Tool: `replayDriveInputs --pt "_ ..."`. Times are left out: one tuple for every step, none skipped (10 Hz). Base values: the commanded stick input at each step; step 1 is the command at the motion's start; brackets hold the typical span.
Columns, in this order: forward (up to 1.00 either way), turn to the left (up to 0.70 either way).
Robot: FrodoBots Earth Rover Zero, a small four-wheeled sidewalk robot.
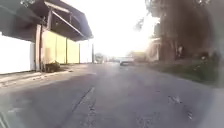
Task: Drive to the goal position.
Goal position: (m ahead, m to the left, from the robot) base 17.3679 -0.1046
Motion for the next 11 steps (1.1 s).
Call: replayDriveInputs --pt "0.98 0.0" --pt "1.0 0.0" --pt "1.0 0.0" --pt "1.0 0.0" --pt "1.0 -0.1" --pt "1.0 -0.39" --pt "1.0 -0.39" --pt "1.0 -0.39" --pt "1.0 -0.26" --pt "1.0 -0.09" --pt "1.0 0.0"
